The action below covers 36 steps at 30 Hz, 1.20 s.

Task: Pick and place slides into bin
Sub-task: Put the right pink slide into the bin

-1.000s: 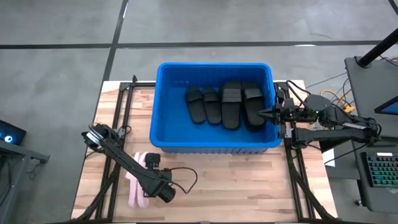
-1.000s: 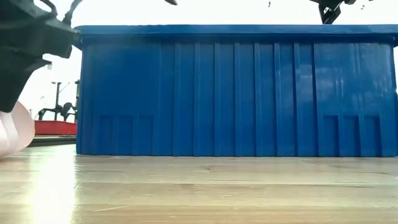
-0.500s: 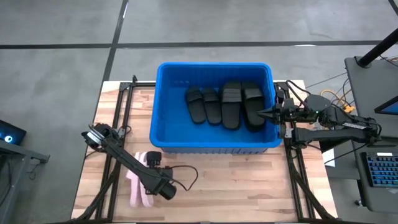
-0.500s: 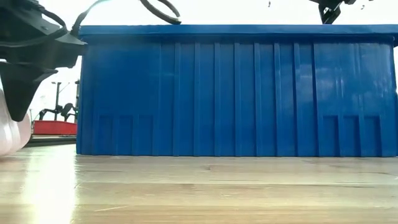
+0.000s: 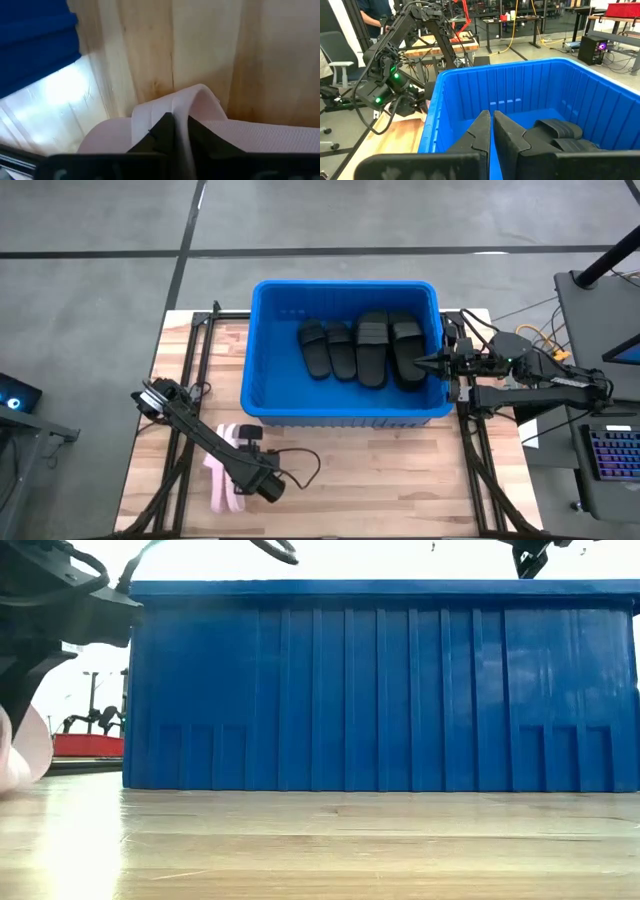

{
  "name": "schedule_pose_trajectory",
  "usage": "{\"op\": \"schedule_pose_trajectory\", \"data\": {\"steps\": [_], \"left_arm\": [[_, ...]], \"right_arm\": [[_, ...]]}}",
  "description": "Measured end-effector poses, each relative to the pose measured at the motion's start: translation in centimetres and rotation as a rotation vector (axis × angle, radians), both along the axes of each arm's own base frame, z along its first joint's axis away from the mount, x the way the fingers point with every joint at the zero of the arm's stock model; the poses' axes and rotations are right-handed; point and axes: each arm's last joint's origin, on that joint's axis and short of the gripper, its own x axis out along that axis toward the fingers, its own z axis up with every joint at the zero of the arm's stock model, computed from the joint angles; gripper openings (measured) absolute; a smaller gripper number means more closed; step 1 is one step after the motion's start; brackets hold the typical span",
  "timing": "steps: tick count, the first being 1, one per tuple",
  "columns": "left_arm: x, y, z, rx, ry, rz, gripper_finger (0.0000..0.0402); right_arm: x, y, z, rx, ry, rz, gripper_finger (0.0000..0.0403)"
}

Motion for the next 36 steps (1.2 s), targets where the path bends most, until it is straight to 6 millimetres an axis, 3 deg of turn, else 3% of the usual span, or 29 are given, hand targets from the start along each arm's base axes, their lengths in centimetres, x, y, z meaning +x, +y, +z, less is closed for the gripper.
{"op": "schedule_pose_trajectory", "data": {"steps": [7, 14, 22, 32, 36], "left_arm": [[1.1, -0.5, 1.0, -0.047, -0.046, -0.147, 0.0007], [3.2, -0.8, 3.1, -0.115, -0.171, -0.14, 0.0002], [6.7, -0.8, 5.7, -0.227, -0.405, -0.202, 0.0002], [10.5, 0.5, 9.1, -0.336, -0.68, -0.139, 0.0002], [11.9, 0.5, 10.2, -0.407, -0.814, -0.235, 0.0001]], "right_arm": [[0.0, 0.0, 0.0, -0.002, 0.0, 0.0, 0.0013], [0.0, 0.0, 0.0, -0.002, 0.0, 0.0, 0.0013], [0.0, 0.0, 0.0, -0.002, 0.0, 0.0, 0.0013], [0.0, 0.0, 0.0, 0.001, 0.0, 0.0, 0.0013], [0.0, 0.0, 0.0, 0.0, 0.0, 0.0, 0.0013]]}}
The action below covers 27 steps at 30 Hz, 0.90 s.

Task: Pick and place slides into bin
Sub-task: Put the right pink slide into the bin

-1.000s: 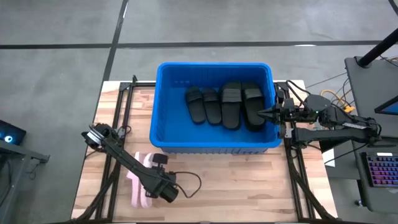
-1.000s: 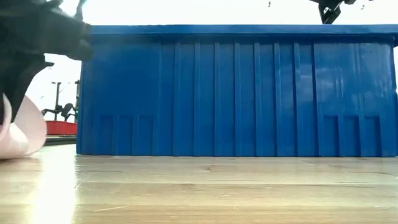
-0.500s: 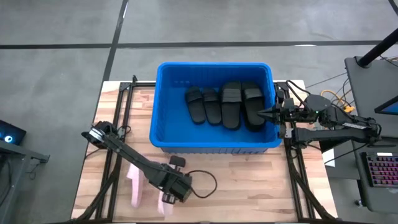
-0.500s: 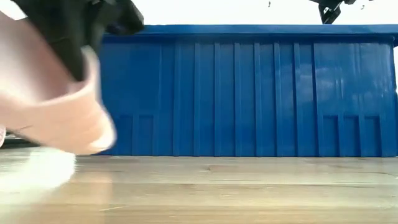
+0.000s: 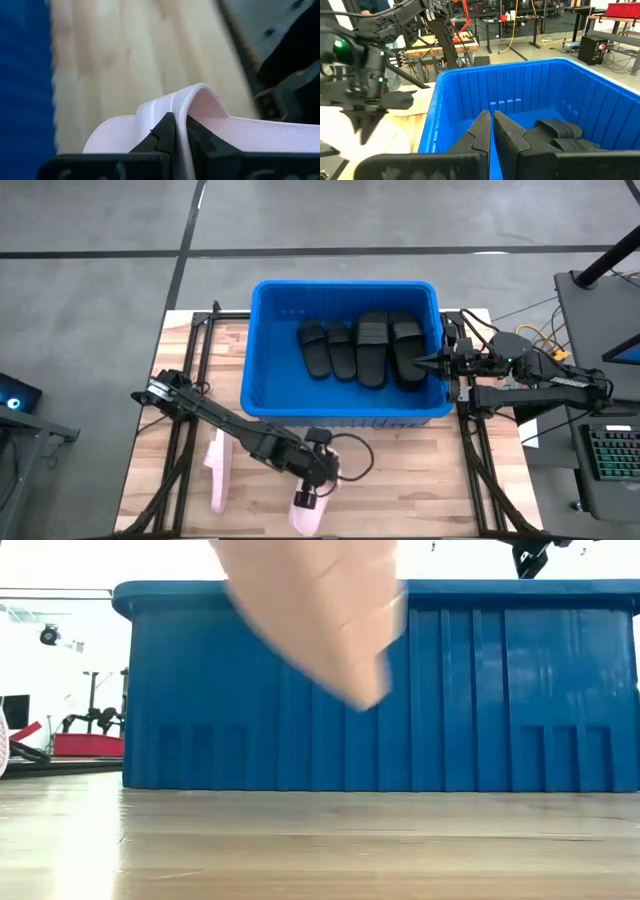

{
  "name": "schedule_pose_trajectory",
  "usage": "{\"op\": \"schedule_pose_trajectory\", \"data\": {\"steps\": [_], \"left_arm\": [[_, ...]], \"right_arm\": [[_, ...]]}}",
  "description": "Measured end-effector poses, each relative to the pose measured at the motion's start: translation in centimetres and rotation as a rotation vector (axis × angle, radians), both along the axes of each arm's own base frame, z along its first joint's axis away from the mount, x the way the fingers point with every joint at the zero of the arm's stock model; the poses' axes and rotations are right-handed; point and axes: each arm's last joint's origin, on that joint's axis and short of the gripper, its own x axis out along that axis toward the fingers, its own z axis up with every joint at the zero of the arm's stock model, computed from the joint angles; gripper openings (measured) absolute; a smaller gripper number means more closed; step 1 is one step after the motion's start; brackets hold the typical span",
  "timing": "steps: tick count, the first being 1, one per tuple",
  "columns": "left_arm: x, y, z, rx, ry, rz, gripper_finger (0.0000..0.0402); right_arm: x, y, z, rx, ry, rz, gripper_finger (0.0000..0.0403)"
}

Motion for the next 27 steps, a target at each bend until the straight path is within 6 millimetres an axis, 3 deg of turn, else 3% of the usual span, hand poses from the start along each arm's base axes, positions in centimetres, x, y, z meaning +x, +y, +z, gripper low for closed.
{"op": "schedule_pose_trajectory", "data": {"steps": [8, 12, 16, 22, 27], "left_arm": [[2.0, 1.5, 1.5, -0.063, -0.172, -0.005, 0.0001], [2.8, 2.6, 3.5, -0.127, -0.33, 0.028, 0.0001], [2.6, 3.8, 5.8, -0.153, -0.441, 0.044, 0.0001], [1.8, 5.3, 7.8, -0.123, -0.505, 0.075, 0.0001], [0.2, 8.2, 11.1, 0.057, -0.644, 0.27, 0.0001]], "right_arm": [[0.0, 0.0, 0.0, 0.001, 0.0, 0.0, 0.0013], [0.0, 0.0, 0.0, 0.035, -0.003, -0.004, 0.0013], [0.0, 0.0, 0.0, 0.031, -0.006, -0.004, 0.0013], [0.0, 0.0, 0.4, 0.022, -0.046, -0.003, 0.0013], [0.0, -0.2, 0.7, 0.014, -0.07, -0.07, 0.0013]]}}
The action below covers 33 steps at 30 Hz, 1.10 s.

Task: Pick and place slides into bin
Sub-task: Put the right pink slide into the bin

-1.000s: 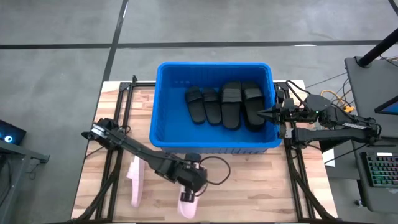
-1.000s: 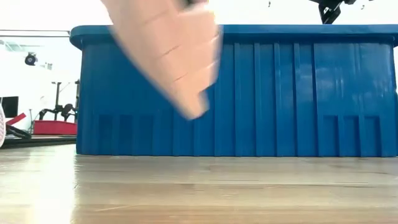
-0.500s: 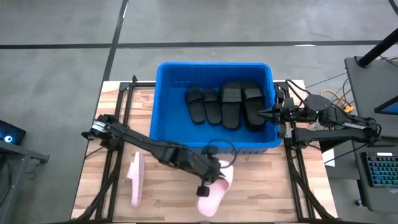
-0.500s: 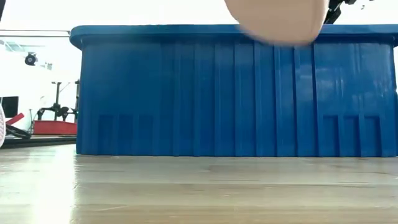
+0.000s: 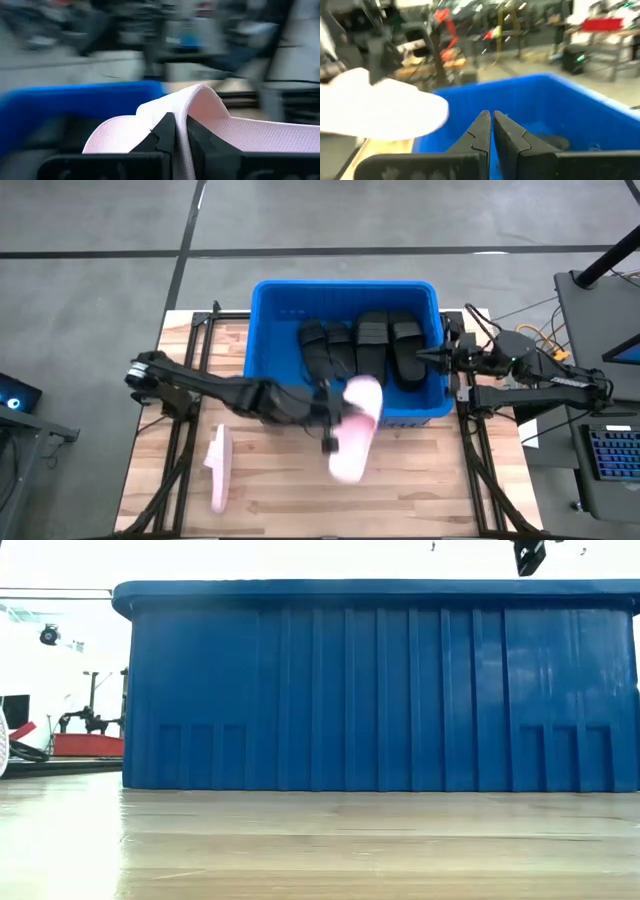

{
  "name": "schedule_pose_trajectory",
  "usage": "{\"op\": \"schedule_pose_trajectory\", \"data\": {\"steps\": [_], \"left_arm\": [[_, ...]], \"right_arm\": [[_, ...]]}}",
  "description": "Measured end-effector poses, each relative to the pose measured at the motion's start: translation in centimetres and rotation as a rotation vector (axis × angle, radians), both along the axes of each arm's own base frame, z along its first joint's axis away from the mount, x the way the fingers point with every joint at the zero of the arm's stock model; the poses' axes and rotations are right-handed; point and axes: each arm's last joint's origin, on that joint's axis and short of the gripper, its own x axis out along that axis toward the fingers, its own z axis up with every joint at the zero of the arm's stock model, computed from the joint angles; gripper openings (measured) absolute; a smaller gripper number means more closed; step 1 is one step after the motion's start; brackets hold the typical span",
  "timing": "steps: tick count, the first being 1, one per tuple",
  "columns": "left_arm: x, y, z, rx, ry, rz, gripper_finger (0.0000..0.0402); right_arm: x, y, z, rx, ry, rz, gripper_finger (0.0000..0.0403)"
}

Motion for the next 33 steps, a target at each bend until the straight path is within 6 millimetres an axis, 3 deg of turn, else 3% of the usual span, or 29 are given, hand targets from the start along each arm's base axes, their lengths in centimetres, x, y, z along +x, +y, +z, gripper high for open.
{"op": "schedule_pose_trajectory", "data": {"steps": [4, 10, 14, 20, 27, 33], "left_arm": [[-0.8, 3.5, 0.7, 0.133, 0.006, 0.218, 0.0001], [-1.6, 10.4, -0.2, 0.231, 0.192, 0.369, 0.0001], [-2.0, 15.7, -1.9, 0.183, 0.295, 0.332, 0.0001], [-3.5, 22.0, -4.2, 0.177, 0.273, 0.295, 0.0001], [-7.1, 26.2, -7.8, 0.227, 0.433, 0.38, 0.0001], [-9.3, 27.9, -10.7, 0.259, 0.553, 0.393, 0.0001]], "right_arm": [[0.1, -0.4, 0.9, -0.012, -0.092, -0.15, 0.0013], [0.4, -1.3, 2.1, -0.017, -0.215, -0.435, 0.0013], [0.7, -1.4, 2.5, -0.009, -0.26, -0.482, 0.0013], [1.5, -1.5, 2.3, -0.011, -0.234, -0.482, 0.0013], [2.7, -1.6, 1.8, 0.037, -0.213, -0.48, 0.0013], [4.0, -1.8, 1.5, 0.037, -0.202, -0.48, 0.0013]]}}
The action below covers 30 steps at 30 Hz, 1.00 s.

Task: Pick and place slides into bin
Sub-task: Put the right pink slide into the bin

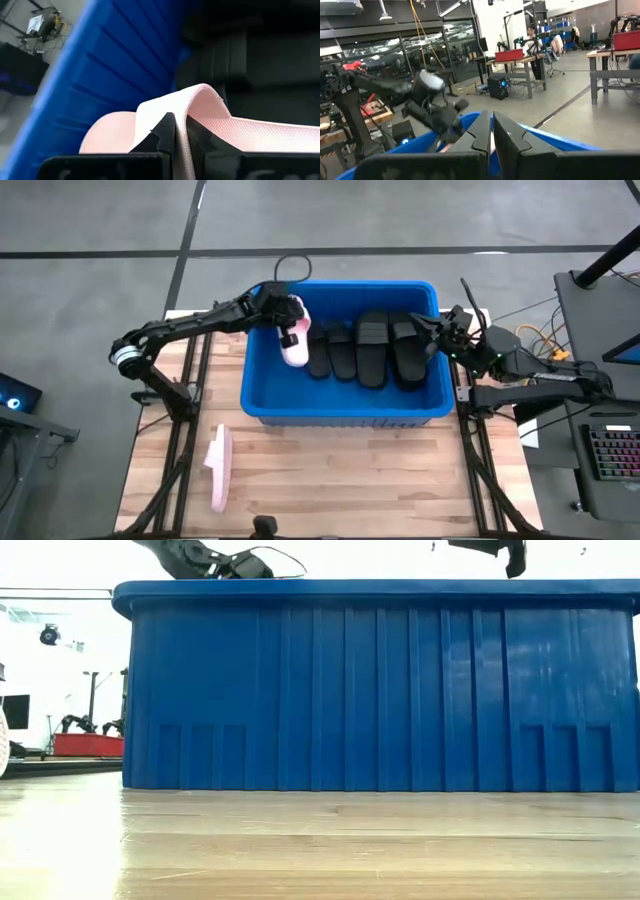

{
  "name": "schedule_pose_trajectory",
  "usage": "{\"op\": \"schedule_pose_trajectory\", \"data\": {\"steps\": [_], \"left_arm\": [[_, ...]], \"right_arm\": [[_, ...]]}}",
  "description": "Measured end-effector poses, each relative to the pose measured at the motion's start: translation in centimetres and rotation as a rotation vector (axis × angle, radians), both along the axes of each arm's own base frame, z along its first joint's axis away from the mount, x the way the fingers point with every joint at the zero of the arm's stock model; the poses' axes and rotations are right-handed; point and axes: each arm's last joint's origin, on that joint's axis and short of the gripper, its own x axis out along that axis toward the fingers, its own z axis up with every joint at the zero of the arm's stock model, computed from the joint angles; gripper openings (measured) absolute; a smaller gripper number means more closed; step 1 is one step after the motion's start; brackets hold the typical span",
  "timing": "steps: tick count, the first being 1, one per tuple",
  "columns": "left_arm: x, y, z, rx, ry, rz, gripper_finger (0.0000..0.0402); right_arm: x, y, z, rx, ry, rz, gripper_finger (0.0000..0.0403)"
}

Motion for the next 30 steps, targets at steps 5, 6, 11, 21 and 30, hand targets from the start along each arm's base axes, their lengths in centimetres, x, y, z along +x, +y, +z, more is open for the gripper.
{"op": "schedule_pose_trajectory", "data": {"steps": [5, 6, 11, 21, 30], "left_arm": [[-0.8, 0.4, -2.1, 0.028, 0.085, -0.063, 0.0001], [-0.9, 0.5, -2.3, 0.032, 0.078, -0.06, 0.0001], [-2.4, 1.6, -4.3, -0.001, 0.097, -0.023, 0.0001], [-3.2, 2.0, -5.6, -0.064, 0.068, -0.017, 0.0001], [-3.0, 1.7, -4.9, -0.166, -0.065, -0.007, 0.0001]], "right_arm": [[0.9, -0.1, -0.1, -0.018, 0.003, -0.004, 0.0013], [1.1, -0.1, -0.1, -0.019, 0.003, -0.004, 0.0013], [1.5, -0.3, -0.2, -0.011, -0.004, -0.035, 0.0013], [1.5, -0.5, -0.3, 0.003, -0.004, -0.112, 0.0013], [1.5, -0.5, -0.3, 0.048, -0.04, -0.105, 0.0013]]}}
